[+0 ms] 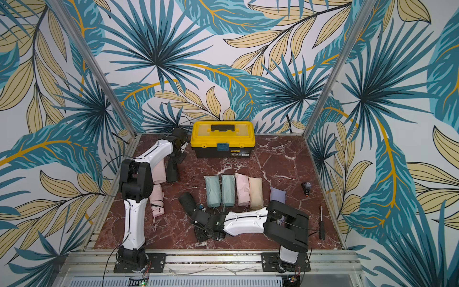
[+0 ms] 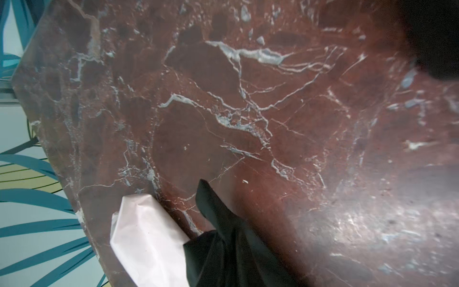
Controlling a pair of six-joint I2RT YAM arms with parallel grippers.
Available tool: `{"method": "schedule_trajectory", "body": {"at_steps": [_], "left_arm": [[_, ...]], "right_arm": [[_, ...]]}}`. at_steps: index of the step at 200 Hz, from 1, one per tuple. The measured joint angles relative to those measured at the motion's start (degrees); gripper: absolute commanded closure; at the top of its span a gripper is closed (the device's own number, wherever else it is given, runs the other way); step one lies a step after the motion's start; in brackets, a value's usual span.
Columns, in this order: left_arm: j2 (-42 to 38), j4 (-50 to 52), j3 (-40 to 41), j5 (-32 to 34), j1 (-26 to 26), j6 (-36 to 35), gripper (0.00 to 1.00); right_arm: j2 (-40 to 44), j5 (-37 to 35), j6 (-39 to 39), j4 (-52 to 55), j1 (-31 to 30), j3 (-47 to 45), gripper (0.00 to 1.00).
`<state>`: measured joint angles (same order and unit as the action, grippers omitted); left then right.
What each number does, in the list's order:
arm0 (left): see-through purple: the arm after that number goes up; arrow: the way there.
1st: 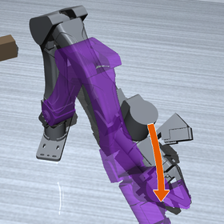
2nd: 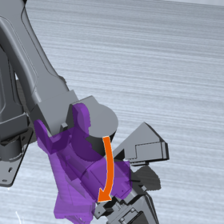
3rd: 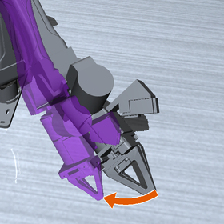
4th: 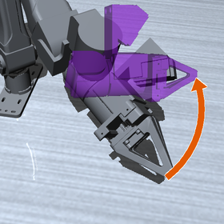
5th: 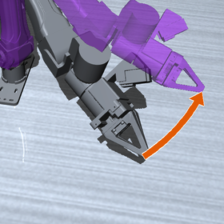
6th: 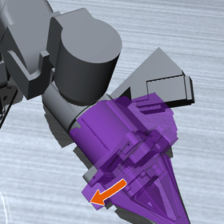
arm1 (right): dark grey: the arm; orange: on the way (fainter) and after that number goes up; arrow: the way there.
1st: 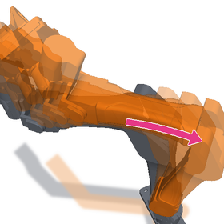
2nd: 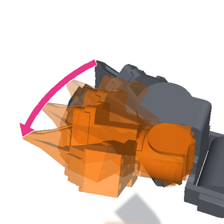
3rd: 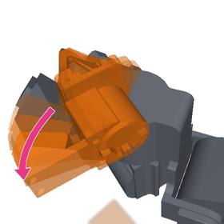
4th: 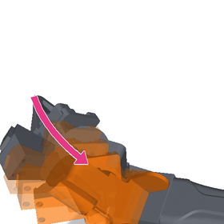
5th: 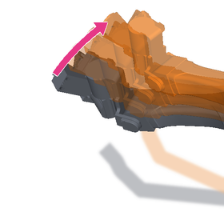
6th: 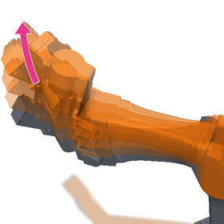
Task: Take umbrellas out of sleeves
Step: Place the umbrella sleeve at the center of the board.
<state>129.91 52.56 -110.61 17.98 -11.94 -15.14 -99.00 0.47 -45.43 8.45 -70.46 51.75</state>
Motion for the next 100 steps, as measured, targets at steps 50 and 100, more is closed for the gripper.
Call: {"method": "schedule_trajectory", "body": {"at_steps": [50,100], "left_arm": [[0.0,0.0,-1.3,1.7,0.6,0.1,0.79],[0.0,0.0,-3.8,3.5,1.5,0.7,0.68]], "right_arm": [[0.0,-0.3,0.0,0.6,0.0,0.2,0.69],[0.0,-0.9,0.7,3.8,0.0,1.4,0.67]]}}
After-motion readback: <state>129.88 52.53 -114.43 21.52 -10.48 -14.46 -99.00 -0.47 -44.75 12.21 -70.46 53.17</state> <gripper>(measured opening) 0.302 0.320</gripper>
